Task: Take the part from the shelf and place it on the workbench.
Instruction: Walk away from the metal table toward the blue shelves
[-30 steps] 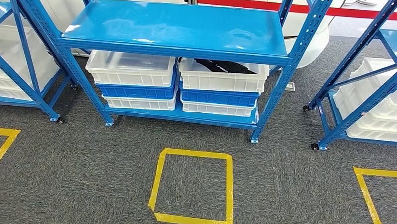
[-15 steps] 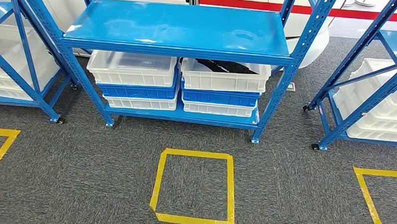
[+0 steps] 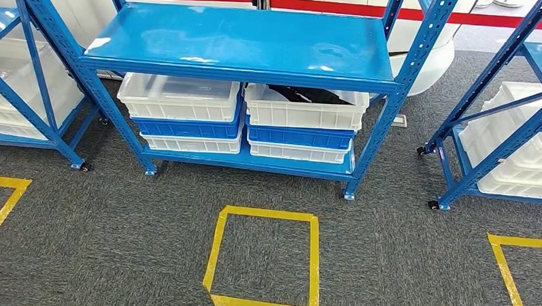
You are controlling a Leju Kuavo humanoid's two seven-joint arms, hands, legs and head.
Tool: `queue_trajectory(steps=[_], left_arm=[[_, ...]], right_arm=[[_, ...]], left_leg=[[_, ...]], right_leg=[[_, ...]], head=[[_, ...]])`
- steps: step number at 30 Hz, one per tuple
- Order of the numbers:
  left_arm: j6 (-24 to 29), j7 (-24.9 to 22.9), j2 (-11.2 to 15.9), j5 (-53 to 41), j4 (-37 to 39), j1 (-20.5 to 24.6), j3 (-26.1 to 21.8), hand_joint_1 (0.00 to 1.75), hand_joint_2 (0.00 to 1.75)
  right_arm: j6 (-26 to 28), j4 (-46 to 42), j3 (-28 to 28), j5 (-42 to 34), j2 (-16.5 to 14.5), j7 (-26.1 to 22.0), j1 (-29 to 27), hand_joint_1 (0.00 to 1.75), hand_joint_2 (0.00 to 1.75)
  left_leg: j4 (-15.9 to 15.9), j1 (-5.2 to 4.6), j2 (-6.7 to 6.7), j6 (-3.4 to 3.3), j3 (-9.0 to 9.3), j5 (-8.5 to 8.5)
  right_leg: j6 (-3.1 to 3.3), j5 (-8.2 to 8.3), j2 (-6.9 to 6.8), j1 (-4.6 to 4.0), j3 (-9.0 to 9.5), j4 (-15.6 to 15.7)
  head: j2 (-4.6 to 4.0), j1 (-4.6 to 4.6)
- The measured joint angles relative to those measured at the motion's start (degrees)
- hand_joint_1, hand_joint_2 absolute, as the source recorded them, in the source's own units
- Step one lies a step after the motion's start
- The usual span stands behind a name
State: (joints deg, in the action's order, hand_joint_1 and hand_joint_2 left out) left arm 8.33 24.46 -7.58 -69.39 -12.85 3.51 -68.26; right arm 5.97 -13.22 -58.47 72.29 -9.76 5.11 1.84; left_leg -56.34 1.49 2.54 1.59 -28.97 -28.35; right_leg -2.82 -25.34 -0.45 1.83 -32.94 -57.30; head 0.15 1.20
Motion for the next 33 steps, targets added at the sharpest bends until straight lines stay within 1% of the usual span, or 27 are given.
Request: queue_trajectory(steps=[2, 3, 5, 6, 7, 8, 9, 10, 11, 12, 13, 16, 17, 18, 19, 21, 22, 23, 24, 25, 26, 27, 28, 30, 31, 32, 33], left_arm=[[0.0, 0.0, 0.0, 0.0, 0.0, 0.0, 0.0, 0.0, 0.0], [0.1, 0.0, 0.0, 0.0, 0.0, 0.0, 0.0, 0.0, 0.0], [0.1, 0.0, 0.0, 0.0, 0.0, 0.0, 0.0, 0.0, 0.0], [0.1, 0.0, 0.0, 0.0, 0.0, -0.1, 0.0, 0.0, 0.0], [0.1, 0.0, 0.0, 0.0, 0.0, -0.1, 0.0, 0.0, 0.0], [0.1, 0.0, 0.0, 0.0, 0.0, -0.2, 0.0, 0.0, 0.0], [0.1, 0.0, 0.0, 0.0, 0.0, -0.2, 0.0, 0.0, 0.0], [0.1, 0.0, 0.0, 0.0, 0.0, -0.2, 0.0, 0.0, 0.0], [0.1, 0.0, 0.1, 0.0, 0.0, -0.2, 0.0, 0.0, 0.0], [0.1, 0.0, 0.1, 0.0, 0.0, -0.2, 0.0, 0.0, 0.0], [0.1, 0.0, 0.2, 0.0, 0.0, -0.2, 0.0, 0.0, 0.0], [0.1, 0.0, 0.1, 0.0, 0.0, -0.1, 0.0, 0.0, 0.0], [0.1, 0.0, 0.0, 0.0, 0.0, -0.1, 0.0, 0.0, 0.0], [0.1, 0.0, 0.0, 0.1, 0.0, -0.1, 0.0, 0.0, 0.0], [0.1, 0.0, 0.0, 0.1, 0.0, -0.1, 0.0, 0.0, 0.0], [0.1, 0.0, 0.0, 0.1, 0.0, -0.1, 0.0, 0.0, 0.0], [0.1, 0.0, 0.0, 0.2, 0.0, -0.1, 0.0, 0.0, 0.0], [0.1, 0.0, 0.0, 0.2, 0.0, -0.1, 0.0, 0.0, 0.0], [0.1, 0.0, 0.0, 0.2, 0.1, -0.1, 0.0, 0.0, 0.0], [0.0, 0.0, -0.1, 0.2, 0.1, -0.1, 0.0, 0.0, 0.0], [0.0, 0.0, -0.1, 0.2, 0.2, -0.1, 0.0, 0.0, 0.0], [0.0, 0.0, -0.1, 0.2, 0.2, -0.1, 0.0, 0.0, 0.0], [0.0, 0.0, -0.1, 0.2, 0.3, -0.1, 0.0, 0.0, 0.0], [0.0, 0.0, -0.1, 0.2, 0.3, 0.0, 0.0, 0.0, 0.0], [0.0, 0.0, -0.1, 0.2, 0.3, 0.0, 0.0, 0.0, 0.0], [0.0, 0.0, -0.1, 0.2, 0.3, 0.0, 0.0, 0.0, 0.0], [0.0, 0.1, -0.1, 0.2, 0.3, 0.0, 0.0, 0.0, 0.0]], right_arm=[[0.0, 0.0, 0.0, 0.0, 0.0, 0.0, -0.1, 0.0, 0.0], [0.0, 0.0, 0.0, 0.0, 0.0, 0.0, -0.1, 0.0, 0.0], [0.0, 0.0, 0.0, 0.0, 0.0, 0.0, 0.0, 0.0, 0.0], [0.0, 0.0, 0.0, 0.0, 0.0, 0.0, 0.0, 0.0, 0.0], [0.0, 0.0, 0.0, 0.0, -0.1, 0.0, 0.0, 0.0, 0.0], [0.0, 0.0, 0.0, 0.0, -0.1, 0.0, 0.0, 0.0, 0.0], [0.0, 0.0, 0.0, 0.0, -0.1, 0.0, -0.1, 0.0, 0.0], [0.0, 0.0, 0.0, 0.1, -0.1, 0.0, -0.1, 0.0, 0.0], [0.0, 0.0, 0.0, 0.1, -0.2, 0.0, 0.0, 0.0, 0.0], [0.0, 0.0, 0.0, 0.1, -0.2, 0.0, 0.0, 0.0, 0.0], [0.0, 0.1, 0.0, 0.1, -0.2, 0.0, 0.1, 0.0, 0.0], [0.0, 0.1, 0.0, 0.3, -0.2, 0.0, 0.2, 0.0, 0.0], [0.0, 0.1, 0.0, 0.3, -0.2, 0.0, 0.2, 0.0, 0.0], [0.0, 0.1, 0.0, 0.3, -0.1, 0.1, 0.2, 0.0, 0.0], [0.0, 0.1, 0.0, 0.4, -0.1, 0.1, 0.2, 0.0, 0.0], [0.0, 0.1, 0.0, 0.4, 0.0, 0.1, 0.3, 0.0, 0.0], [0.0, 0.1, 0.0, 0.4, 0.0, 0.1, 0.2, 0.0, 0.0], [0.0, 0.1, 0.0, 0.4, 0.1, 0.1, 0.1, 0.0, 0.0], [0.0, 0.1, 0.0, 0.4, 0.1, 0.1, 0.1, 0.0, 0.0], [0.0, 0.1, 0.0, 0.5, 0.2, 0.1, 0.1, 0.0, 0.0], [0.0, 0.1, 0.0, 0.5, 0.3, 0.1, 0.1, 0.0, 0.0], [0.0, 0.1, 0.0, 0.5, 0.3, 0.1, 0.2, 0.0, 0.0], [0.0, 0.1, 0.0, 0.6, 0.3, 0.1, 0.3, 0.0, 0.0], [0.0, 0.1, 0.0, 0.6, 0.3, 0.1, 0.3, 0.0, 0.0], [0.0, 0.1, 0.0, 0.6, 0.3, 0.1, 0.3, 0.0, 0.0], [0.0, 0.1, 0.0, 0.6, 0.3, 0.1, 0.2, 0.0, 0.0], [0.0, 0.1, 0.0, 0.6, 0.3, 0.1, 0.2, 0.0, 0.0]], left_leg=[[-1.8, 0.35, -0.67, 0.32, -0.46, -1.28], [-4.5, 0.41, -1.25, 0.4, -1.74, -2.79], [-12.9, 0.3, -2.09, 0.27, -6.24, -6.41], [-16.6, 0.25, -2.25, 0.13, -8.52, -7.39], [-18.2, 0.24, -2.32, -0.08, -9.93, -7.1], [-17.6, 0.21, -2.38, -0.39, -10.22, -5.57], [-14.8, 0.15, -2.47, -0.78, -9.39, -3.09], [-10.8, 0.02, -2.65, -1.23, -7.94, -0.35], [-7.1, -0.15, -2.88, -1.62, -6.45, 1.47], [-4.5, -0.34, -3.05, -1.85, -5.39, 2.48], [-3.2, -0.56, -3.18, -1.99, -4.88, 2.67], [-2.3, -0.83, -3.13, -2.3, -4.49, 2.33], [-2.0, -0.75, -3.1, -2.54, -4.25, 2.36], [-1.7, -0.62, -3.03, -2.79, -4.0, 2.39], [-1.6, -0.59, -2.92, -3.03, -3.86, 2.32], [-1.6, -0.63, -2.72, -3.35, -3.69, 1.98], [-1.6, -0.64, -2.69, -3.39, -3.53, 1.77], [-1.6, -0.62, -2.7, -3.34, -3.26, 1.53], [-1.6, -0.58, -2.73, -3.21, -2.88, 1.27], [-1.6, -0.55, -2.75, -3.02, -2.47, 0.97], [-1.6, -0.67, -2.76, -2.71, -2.1, 0.61], [-1.7, -0.82, -2.75, -2.38, -1.8, 0.24], [-1.7, -0.98, -2.72, -2.06, -1.6, -0.06], [-1.6, -1.05, -2.65, -1.49, -1.3, -0.43], [-1.7, -0.93, -2.62, -1.2, -1.18, -0.62], [-2.4, -0.8, -2.6, -0.95, -1.33, -1.13], [-4.2, -0.72, -2.61, -0.72, -2.0, -2.17]], right_leg=[[0.95, -0.25, 0.33, 0.04, 0.35, 0.0], [1.41, -0.4, 0.42, 0.03, 0.64, 0.0], [2.16, -0.81, 0.54, -0.36, 1.06, 0.0], [2.46, -1.0, 0.71, -0.61, 1.29, 0.0], [2.67, -1.22, 0.95, -0.85, 1.59, 0.0], [2.78, -1.46, 1.27, -1.04, 2.0, 0.0], [2.81, -1.73, 1.59, -1.17, 2.49, 0.0], [2.75, -2.04, 1.86, -1.25, 2.91, 0.0], [2.54, -2.37, 2.08, -1.47, 3.26, 0.0], [2.28, -2.64, 2.25, -1.56, 3.29, 0.0], [1.98, -2.85, 2.36, -1.61, 3.18, 0.0], [1.0, -3.24, 2.28, -1.39, 2.99, 0.0], [0.78, -3.69, 2.01, -1.36, 2.64, -0.9], [0.7, -4.56, 1.7, -1.39, 1.69, -2.8], [0.79, -5.9, 1.39, -1.3, -0.18, -6.1], [0.81, -8.61, 1.19, -1.17, -5.15, -14.1], [0.49, -8.93, 1.15, -1.07, -6.98, -16.5], [-0.1, -8.07, 1.1, -0.96, -7.55, -16.5], [-0.84, -6.22, 1.0, -0.83, -6.83, -14.0], [-1.46, -3.97, 0.75, -0.73, -5.2, -9.9], [-1.75, -2.02, 0.45, -0.74, -3.46, -5.7], [-1.55, -0.68, 0.26, -0.8, -2.0, -2.6], [-1.02, -0.06, 0.14, -0.92, -1.15, -0.9], [0.27, -0.02, 0.32, -1.09, -0.75, -0.5], [0.74, -0.06, 0.37, -0.93, -0.62, -0.4], [1.18, -0.14, 0.4, -0.76, -0.37, -0.3], [1.63, -0.25, 0.42, -0.55, -0.04, -0.2]], head=[[0.0, 0.1], [0.0, 0.21], [0.0, 0.31], [0.0, 0.32], [0.0, 0.31], [0.0, 0.31], [0.0, 0.31], [0.0, 0.32], [0.0, 0.28], [0.0, 0.3], [0.0, 0.27], [0.0, 0.25], [0.0, 0.23], [0.0, 0.2], [0.0, 0.17], [0.0, 0.2], [0.0, 0.22], [0.0, 0.2], [0.0, 0.19], [0.0, 0.17], [0.0, 0.13], [0.0, 0.13], [0.0, 0.15], [0.0, 0.19], [0.0, 0.2], [0.0, 0.21], [0.0, 0.27]])
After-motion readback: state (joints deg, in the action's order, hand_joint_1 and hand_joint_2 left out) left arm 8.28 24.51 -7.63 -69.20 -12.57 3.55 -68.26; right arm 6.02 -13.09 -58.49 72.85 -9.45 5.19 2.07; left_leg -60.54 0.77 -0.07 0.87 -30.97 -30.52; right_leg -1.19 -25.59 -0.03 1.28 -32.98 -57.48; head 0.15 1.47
